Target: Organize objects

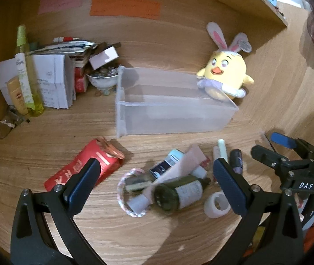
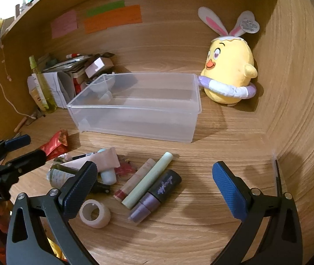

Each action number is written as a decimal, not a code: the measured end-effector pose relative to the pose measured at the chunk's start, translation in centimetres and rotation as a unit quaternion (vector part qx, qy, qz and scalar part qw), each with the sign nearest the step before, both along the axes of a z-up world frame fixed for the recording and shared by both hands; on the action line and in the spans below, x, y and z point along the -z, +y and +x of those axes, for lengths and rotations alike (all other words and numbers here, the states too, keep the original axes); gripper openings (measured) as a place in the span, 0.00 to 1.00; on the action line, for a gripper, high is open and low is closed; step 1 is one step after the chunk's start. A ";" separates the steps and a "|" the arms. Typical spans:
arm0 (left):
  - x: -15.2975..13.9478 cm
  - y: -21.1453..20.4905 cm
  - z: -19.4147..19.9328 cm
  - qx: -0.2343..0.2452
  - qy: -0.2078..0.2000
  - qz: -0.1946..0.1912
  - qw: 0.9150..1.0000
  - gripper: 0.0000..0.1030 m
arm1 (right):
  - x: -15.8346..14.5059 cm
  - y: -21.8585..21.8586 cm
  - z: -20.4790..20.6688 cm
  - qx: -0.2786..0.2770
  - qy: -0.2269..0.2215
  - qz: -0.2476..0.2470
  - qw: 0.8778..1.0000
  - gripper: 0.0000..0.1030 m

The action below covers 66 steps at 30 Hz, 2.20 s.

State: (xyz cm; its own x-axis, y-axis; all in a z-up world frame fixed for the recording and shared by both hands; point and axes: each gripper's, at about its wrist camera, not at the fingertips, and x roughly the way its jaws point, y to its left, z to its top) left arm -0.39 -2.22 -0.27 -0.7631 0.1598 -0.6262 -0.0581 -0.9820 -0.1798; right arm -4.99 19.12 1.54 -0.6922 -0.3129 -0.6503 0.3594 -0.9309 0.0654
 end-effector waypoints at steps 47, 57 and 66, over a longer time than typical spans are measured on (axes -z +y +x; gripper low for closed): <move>5.8 -7.0 -7.9 -0.008 -0.124 -0.034 0.992 0.56 | 5.8 2.5 -3.5 0.022 -0.129 -0.036 0.991 0.49; 4.0 -8.7 -6.2 -0.047 -0.090 -0.018 0.995 0.55 | 5.8 2.7 -3.0 0.023 -0.121 -0.036 0.992 0.44; -0.1 -8.6 -4.9 -0.060 -0.027 -0.011 0.998 0.55 | 3.6 3.5 -3.0 0.030 -0.083 -0.050 0.995 0.44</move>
